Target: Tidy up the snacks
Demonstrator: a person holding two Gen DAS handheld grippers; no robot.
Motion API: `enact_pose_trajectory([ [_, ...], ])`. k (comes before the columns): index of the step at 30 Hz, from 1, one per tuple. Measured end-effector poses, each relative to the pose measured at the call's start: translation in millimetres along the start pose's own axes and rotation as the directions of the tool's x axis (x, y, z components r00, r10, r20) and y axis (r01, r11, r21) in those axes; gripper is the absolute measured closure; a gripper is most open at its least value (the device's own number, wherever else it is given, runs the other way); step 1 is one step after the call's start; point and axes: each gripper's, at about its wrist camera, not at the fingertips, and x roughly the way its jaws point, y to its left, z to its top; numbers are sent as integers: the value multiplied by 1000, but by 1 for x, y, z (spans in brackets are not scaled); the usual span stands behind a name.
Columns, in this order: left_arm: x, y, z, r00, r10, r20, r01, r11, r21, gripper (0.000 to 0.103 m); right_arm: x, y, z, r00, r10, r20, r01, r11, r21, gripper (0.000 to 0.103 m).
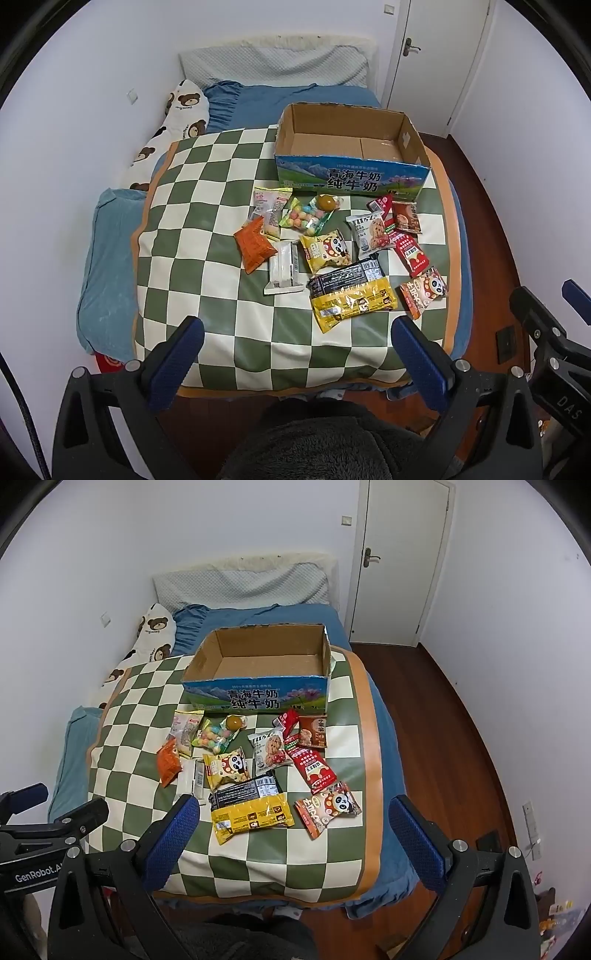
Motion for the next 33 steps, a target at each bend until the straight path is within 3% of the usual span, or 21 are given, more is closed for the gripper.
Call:
enact_pose_trajectory([
  [12, -4, 5, 16, 1000, 0, 5, 0, 1000, 0, 0, -1, 1, 2, 1000, -1, 4, 1, 1000, -1, 0],
  [33, -5, 6, 15, 1000, 0, 13, 0, 1000, 0, 0, 0, 3, 6, 1000, -8, 11, 8, 1000, -4, 0],
])
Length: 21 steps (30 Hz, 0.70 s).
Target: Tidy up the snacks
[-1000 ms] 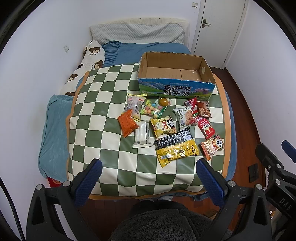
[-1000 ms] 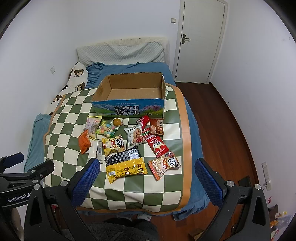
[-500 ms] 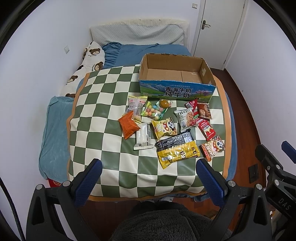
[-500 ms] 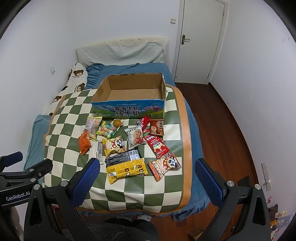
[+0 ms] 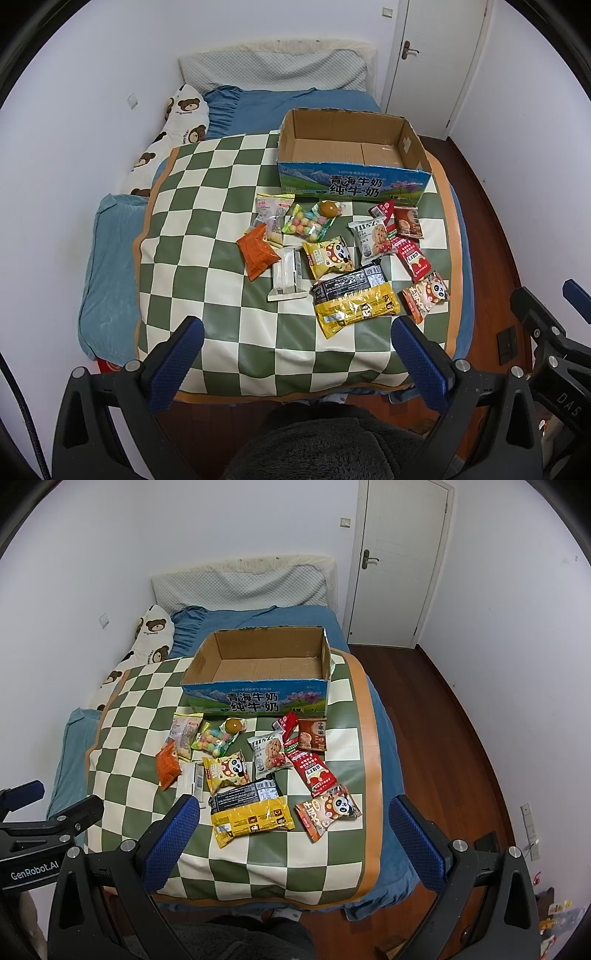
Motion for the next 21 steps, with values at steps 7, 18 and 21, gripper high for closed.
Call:
enact_pose_trajectory([
  [7, 0, 0, -1, 1000, -1, 0, 1, 1000, 0, 0, 0, 0, 1, 1000, -2, 3, 2, 1000, 2, 0],
  [18, 0, 1, 0, 1000, -2, 3, 2, 1000, 0, 0, 0, 1, 1, 1000, -3, 5, 3, 1000, 1, 0],
  [21, 0, 0, -1, 1000, -1, 4, 1, 1000, 1, 0, 0, 1, 3, 1000, 0, 4, 0, 1000, 3, 0],
])
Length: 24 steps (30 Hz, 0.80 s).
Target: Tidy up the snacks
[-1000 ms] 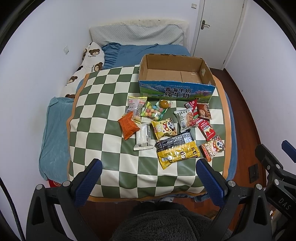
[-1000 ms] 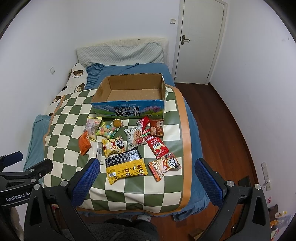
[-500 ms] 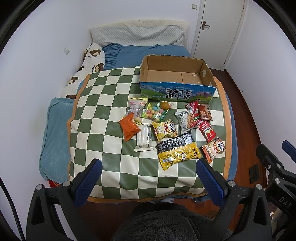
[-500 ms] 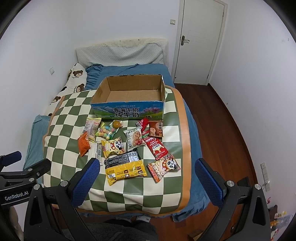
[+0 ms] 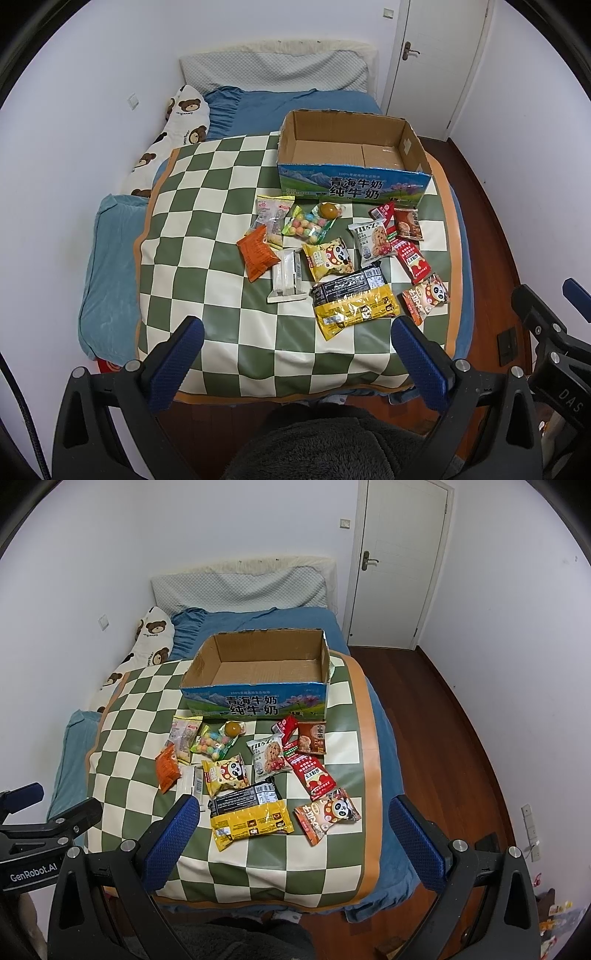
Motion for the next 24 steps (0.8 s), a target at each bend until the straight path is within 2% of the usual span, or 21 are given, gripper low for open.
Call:
enact_pose_trajectory([
  [20, 0, 0, 0, 1000, -2, 1, 2, 1000, 2, 0, 0, 1, 5, 1000, 5, 4, -5, 1000, 2, 0],
  [24, 2, 4, 17, 1000, -10, -6, 10, 1000, 5, 0, 3, 1, 6, 1000, 7, -3, -7, 1000, 13, 0],
])
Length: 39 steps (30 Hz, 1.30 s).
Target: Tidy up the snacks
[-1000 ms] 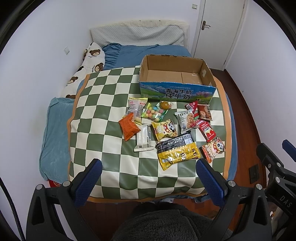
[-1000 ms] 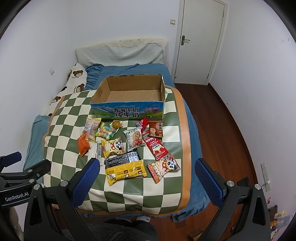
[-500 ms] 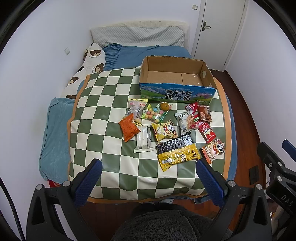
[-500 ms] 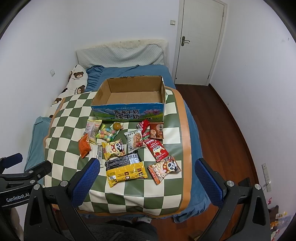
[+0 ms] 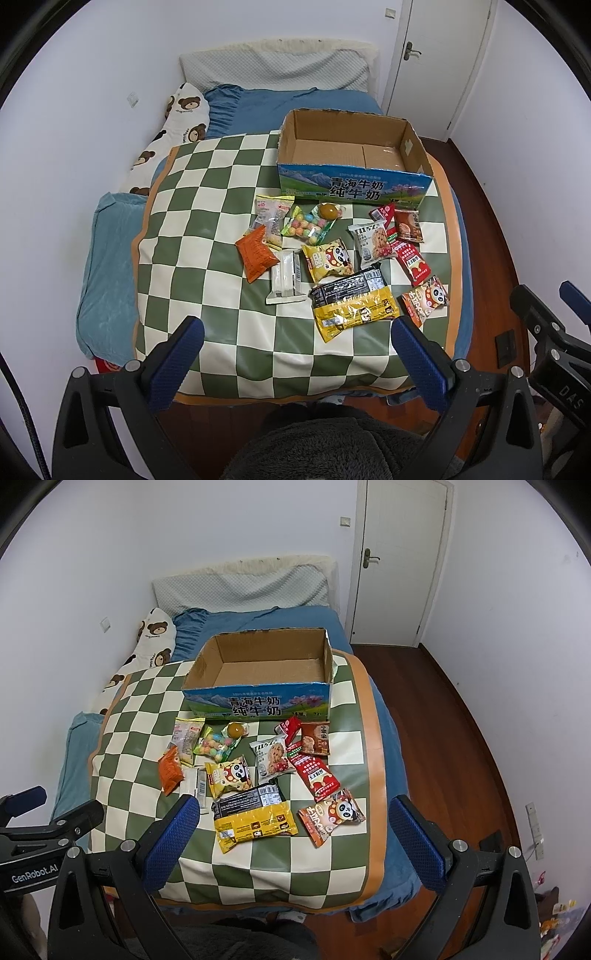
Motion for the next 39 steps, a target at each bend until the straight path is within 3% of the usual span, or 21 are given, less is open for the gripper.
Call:
enact_pose_trajectory([
  [6, 32, -17, 10, 1000, 13, 20, -15, 996, 91, 0, 39, -19, -10, 997, 52, -63, -46, 995, 91, 0],
  [9, 72, -36, 9, 998, 50, 32, -56, 971, 234, 0, 80, -42, -22, 989, 86, -124, -63, 982, 179, 0],
  [11, 104, -53, 6, 997, 68, 25, -72, 932, 356, 0, 109, -56, -32, 983, 85, -165, -46, 973, 226, 0],
  [12, 127, -65, 5, 997, 82, 14, -79, 898, 432, 0, 122, -63, -37, 979, 88, -182, -42, 969, 245, 0],
  [15, 174, -89, -1, 995, 92, -44, -52, 829, 557, 0, 170, -84, -54, 964, 115, -241, -38, 952, 304, 0],
  [17, 209, -106, -9, 990, 107, -88, -26, 768, 640, 0, 199, -95, -63, 949, 146, -278, -41, 935, 352, 0],
  [23, 288, -149, -39, 972, 127, -199, 89, 582, 808, 0, 278, -120, -91, 911, 228, -344, -21, 858, 514, 1],
  [25, 305, -157, -45, 965, 138, -221, 115, 535, 837, 0, 296, -127, -98, 898, 282, -339, -48, 826, 561, 1],
  [27, 322, -163, -46, 959, 150, -242, 134, 511, 849, 0, 309, -132, -104, 890, 304, -340, -43, 798, 601, 1],
  [30, 341, -172, -46, 945, 147, -293, 187, 494, 849, 0, 322, -136, -109, 885, 312, -347, -31, 782, 623, 2],
  [33, 349, -178, -53, 944, 122, -306, 220, 458, 861, 2, 332, -139, -110, 881, 315, -354, -22, 774, 633, 2],
  [35, 353, -178, -63, 952, 142, -271, 185, 438, 880, 15, 337, -140, -111, 879, 315, -358, -15, 768, 640, 4],
  [36, 353, -176, -63, 955, 140, -262, 175, 451, 875, 16, 340, -141, -111, 879, 312, -361, -9, 767, 641, 4],
  [38, 353, -167, -57, 946, 137, -293, 177, 539, 824, 20, 346, -142, -108, 878, 316, -360, -11, 766, 643, 6],
  [39, 353, -161, -51, 940, 132, -313, 177, 597, 783, 21, 348, -141, -106, 878, 316, -359, -13, 766, 642, 6],
])
